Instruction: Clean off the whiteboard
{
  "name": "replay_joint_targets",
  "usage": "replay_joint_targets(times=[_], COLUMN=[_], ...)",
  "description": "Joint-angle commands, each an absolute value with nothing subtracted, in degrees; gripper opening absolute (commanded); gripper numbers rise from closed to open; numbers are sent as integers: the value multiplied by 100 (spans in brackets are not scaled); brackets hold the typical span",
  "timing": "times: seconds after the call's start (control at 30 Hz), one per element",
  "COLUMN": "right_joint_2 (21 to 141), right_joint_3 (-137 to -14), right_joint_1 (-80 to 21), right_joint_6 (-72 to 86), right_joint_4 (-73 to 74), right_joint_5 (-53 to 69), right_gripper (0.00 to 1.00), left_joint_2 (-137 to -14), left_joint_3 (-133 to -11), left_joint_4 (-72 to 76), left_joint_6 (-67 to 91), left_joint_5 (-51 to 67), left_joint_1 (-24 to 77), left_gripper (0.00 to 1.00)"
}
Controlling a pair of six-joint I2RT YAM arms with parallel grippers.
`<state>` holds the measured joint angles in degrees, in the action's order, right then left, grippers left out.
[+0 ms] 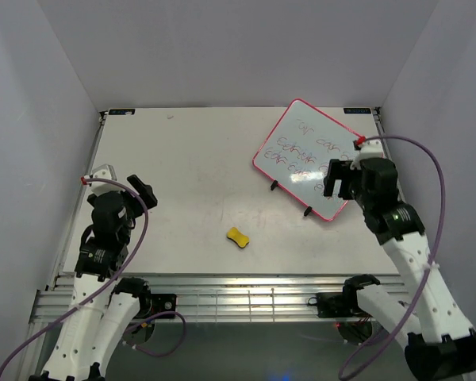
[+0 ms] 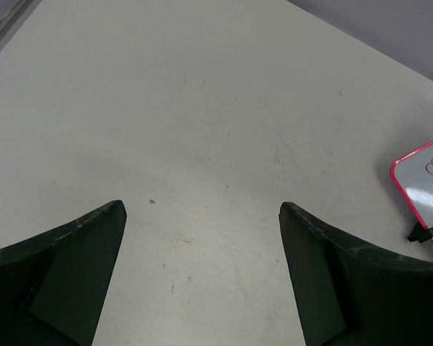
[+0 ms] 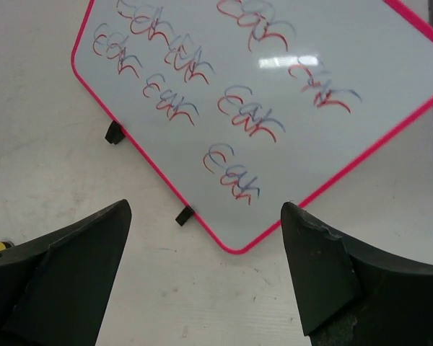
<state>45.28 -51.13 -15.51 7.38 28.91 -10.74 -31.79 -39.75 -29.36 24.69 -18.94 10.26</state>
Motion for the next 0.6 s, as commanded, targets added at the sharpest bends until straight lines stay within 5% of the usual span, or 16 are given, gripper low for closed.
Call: replay_joint_targets(times=[0.0, 0.4, 0.57], right_joint_2=[5973, 10923, 11338], right_joint_3=[-6509, -11808, -11962], right_joint_1=[-1504, -484, -290], right_joint_6=[327, -1334, -1406], right_joint_4=[2267, 4067, 4069], right_joint_5=[-660, -433, 560], right_gripper=[90, 91, 92], left_joint_2=[-3217, -3366, -3375], left_joint_3=[-3867, -3832, -3797], left_joint_4=[-2742, -2707, -2637], left_joint_6=[2400, 2303, 2241], left_joint_5=[-1601, -1169, -967], left_joint_1=[1046, 1213, 1379], left_gripper=[98, 98, 98])
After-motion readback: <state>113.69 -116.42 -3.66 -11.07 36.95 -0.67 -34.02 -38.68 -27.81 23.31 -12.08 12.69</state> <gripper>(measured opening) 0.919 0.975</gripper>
